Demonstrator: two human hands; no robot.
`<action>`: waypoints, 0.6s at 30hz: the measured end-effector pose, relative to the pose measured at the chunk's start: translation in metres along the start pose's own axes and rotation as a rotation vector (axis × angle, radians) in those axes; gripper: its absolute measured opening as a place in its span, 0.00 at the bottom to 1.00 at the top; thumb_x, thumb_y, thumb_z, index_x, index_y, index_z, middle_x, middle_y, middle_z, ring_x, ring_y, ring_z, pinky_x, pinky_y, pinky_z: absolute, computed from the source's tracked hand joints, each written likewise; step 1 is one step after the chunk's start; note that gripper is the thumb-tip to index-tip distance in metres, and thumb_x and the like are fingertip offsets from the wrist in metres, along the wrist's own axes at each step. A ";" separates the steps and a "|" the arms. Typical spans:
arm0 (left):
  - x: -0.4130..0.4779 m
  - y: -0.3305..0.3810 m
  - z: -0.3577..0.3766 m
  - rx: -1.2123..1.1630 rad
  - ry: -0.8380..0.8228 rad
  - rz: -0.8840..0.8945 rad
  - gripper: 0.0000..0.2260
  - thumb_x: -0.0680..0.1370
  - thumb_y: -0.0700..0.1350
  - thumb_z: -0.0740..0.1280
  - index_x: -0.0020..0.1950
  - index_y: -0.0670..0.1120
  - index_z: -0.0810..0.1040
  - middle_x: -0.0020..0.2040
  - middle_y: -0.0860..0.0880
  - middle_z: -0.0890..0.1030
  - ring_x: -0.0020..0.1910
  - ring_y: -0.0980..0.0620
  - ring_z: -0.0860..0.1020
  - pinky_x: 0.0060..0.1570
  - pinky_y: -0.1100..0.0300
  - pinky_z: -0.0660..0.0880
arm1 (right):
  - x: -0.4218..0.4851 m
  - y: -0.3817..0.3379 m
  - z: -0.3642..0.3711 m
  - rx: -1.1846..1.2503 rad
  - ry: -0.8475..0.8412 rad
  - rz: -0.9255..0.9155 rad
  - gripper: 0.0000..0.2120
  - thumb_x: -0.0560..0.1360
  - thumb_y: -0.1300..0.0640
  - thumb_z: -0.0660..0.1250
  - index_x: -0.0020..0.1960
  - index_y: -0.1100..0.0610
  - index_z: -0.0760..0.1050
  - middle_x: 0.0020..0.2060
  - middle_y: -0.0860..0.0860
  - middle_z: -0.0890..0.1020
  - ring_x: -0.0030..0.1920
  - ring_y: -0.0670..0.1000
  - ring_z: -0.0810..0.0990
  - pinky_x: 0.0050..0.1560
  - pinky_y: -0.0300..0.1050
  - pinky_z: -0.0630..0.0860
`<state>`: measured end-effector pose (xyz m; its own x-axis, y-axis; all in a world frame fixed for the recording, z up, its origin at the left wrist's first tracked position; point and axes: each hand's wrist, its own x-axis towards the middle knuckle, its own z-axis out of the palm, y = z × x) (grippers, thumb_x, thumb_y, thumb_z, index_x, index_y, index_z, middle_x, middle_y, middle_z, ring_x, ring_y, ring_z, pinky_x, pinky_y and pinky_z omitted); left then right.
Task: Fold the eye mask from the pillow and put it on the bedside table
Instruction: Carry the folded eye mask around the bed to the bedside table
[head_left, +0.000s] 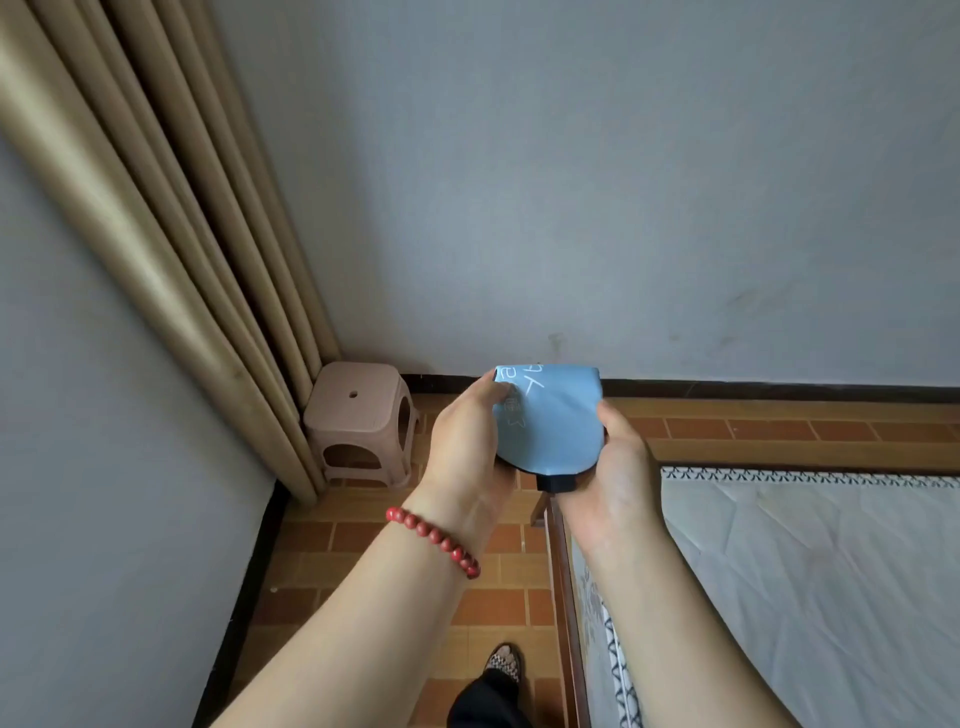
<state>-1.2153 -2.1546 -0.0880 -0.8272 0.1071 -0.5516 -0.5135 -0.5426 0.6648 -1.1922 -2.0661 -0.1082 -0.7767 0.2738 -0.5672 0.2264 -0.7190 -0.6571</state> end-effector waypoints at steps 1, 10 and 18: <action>0.014 0.008 0.008 -0.004 0.019 0.010 0.13 0.76 0.38 0.62 0.59 0.39 0.79 0.60 0.38 0.80 0.59 0.39 0.78 0.53 0.50 0.75 | 0.015 -0.008 0.008 -0.009 0.009 0.003 0.17 0.75 0.54 0.61 0.58 0.63 0.77 0.46 0.59 0.79 0.37 0.58 0.77 0.33 0.45 0.69; 0.111 0.063 0.058 0.000 0.013 0.056 0.15 0.77 0.37 0.60 0.63 0.40 0.76 0.61 0.39 0.80 0.61 0.40 0.77 0.54 0.51 0.75 | 0.112 -0.059 0.068 -0.009 0.034 0.034 0.13 0.76 0.53 0.61 0.55 0.59 0.78 0.43 0.57 0.82 0.27 0.54 0.79 0.22 0.38 0.70; 0.208 0.113 0.090 0.028 -0.007 0.093 0.13 0.79 0.47 0.62 0.56 0.41 0.80 0.49 0.42 0.84 0.45 0.46 0.82 0.34 0.58 0.78 | 0.198 -0.093 0.128 0.036 0.017 -0.013 0.12 0.76 0.54 0.62 0.53 0.59 0.79 0.41 0.56 0.82 0.29 0.54 0.80 0.26 0.41 0.73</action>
<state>-1.4657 -2.1188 -0.0826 -0.8733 0.0630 -0.4830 -0.4401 -0.5271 0.7270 -1.4426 -2.0266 -0.0959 -0.7691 0.2939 -0.5676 0.1947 -0.7381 -0.6460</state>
